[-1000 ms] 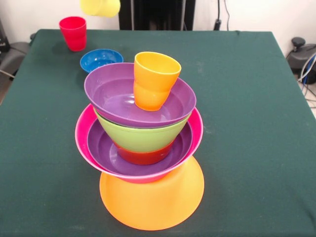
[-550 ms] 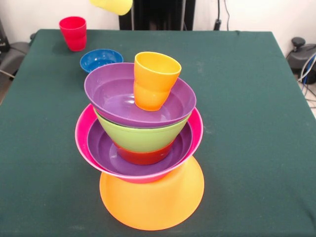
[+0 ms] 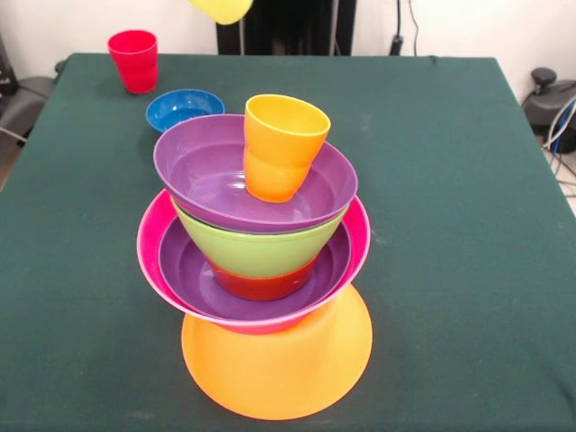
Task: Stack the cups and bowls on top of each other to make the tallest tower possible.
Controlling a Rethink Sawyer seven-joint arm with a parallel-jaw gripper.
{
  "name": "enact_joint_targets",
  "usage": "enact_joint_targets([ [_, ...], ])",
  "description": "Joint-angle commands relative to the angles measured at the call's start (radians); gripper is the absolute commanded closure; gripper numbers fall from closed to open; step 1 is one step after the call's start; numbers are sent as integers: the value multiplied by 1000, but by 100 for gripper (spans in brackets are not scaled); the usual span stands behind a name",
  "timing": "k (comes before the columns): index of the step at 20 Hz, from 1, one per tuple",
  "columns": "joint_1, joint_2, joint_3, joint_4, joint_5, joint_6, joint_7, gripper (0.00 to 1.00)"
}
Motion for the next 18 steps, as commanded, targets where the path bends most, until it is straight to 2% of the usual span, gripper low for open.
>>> enact_joint_targets([
  [1,190,-40,-129,-83,48,-44,186,100],
  [5,303,-19,-237,-138,53,-59,202,100],
  [7,340,-18,-275,-162,57,-57,199,100],
  [8,395,-17,-335,-207,48,-46,203,100],
  [11,472,-8,-422,-295,37,-33,190,100],
  [18,696,49,-694,-518,-16,-66,180,100],
])
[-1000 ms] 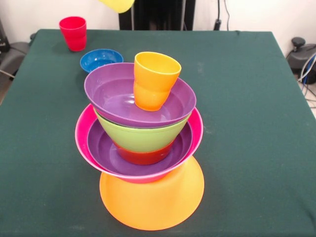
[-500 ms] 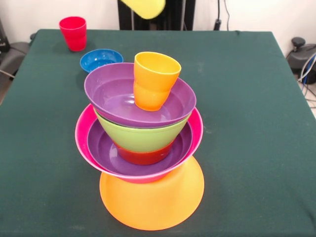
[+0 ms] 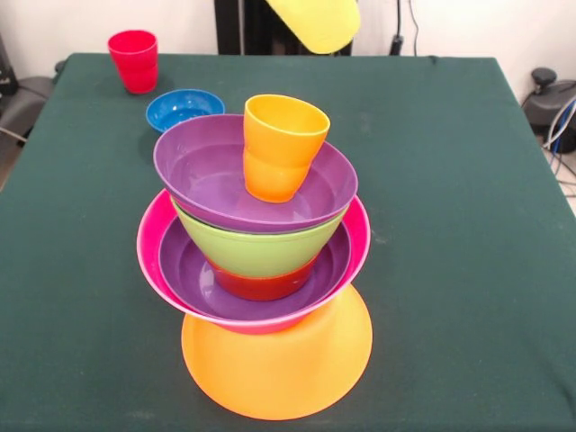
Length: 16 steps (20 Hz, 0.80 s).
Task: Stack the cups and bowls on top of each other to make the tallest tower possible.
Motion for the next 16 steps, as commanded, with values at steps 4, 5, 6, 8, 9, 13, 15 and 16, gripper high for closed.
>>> enact_joint_targets([
  [4,228,109,-377,-309,-39,-60,155,100],
  [5,238,118,-386,-328,-34,-58,149,100],
  [6,248,126,-393,-341,-28,-57,147,100],
  [8,270,141,-413,-362,-16,-54,147,100],
  [9,284,149,-426,-378,-10,-46,149,100],
  [13,351,180,-494,-423,0,-56,165,100],
  [15,363,200,-507,-443,5,-65,160,100],
  [16,366,213,-510,-449,9,-74,159,100],
])
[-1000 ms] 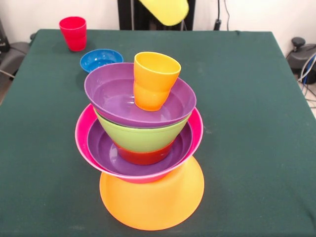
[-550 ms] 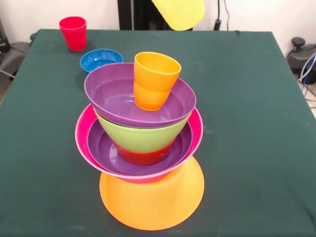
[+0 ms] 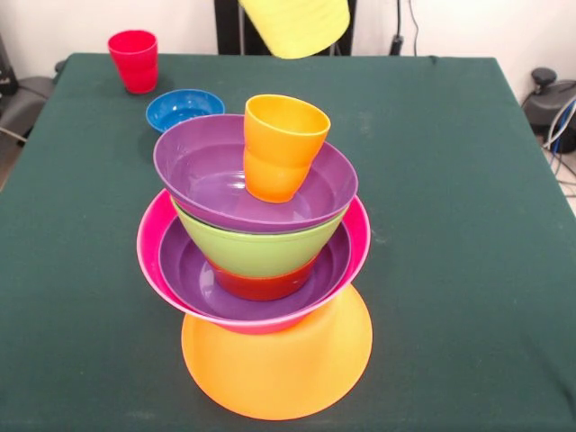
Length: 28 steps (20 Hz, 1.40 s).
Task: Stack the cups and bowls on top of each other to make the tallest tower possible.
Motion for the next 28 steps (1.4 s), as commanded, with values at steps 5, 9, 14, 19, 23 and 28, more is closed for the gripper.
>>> enact_joint_targets([
  [5,78,155,-152,-120,26,-68,161,100],
  [9,113,173,-187,-130,44,-84,171,100],
  [14,133,178,-209,-132,66,-91,157,100],
  [19,141,160,-220,-134,80,-65,145,100],
  [23,163,151,-251,-140,86,-56,139,100],
  [28,167,143,-258,-143,93,-42,126,100],
])
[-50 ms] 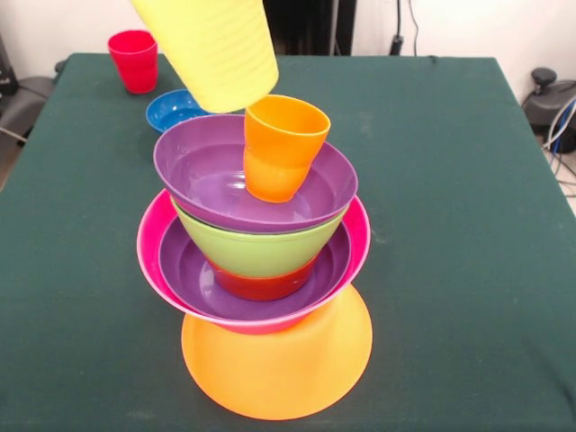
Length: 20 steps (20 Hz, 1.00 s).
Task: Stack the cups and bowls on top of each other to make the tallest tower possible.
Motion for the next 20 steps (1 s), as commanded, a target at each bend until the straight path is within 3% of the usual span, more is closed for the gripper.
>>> enact_joint_targets([
  [1,32,6,-27,-20,13,29,124,100],
  [20,157,22,-143,107,79,-69,206,100],
])
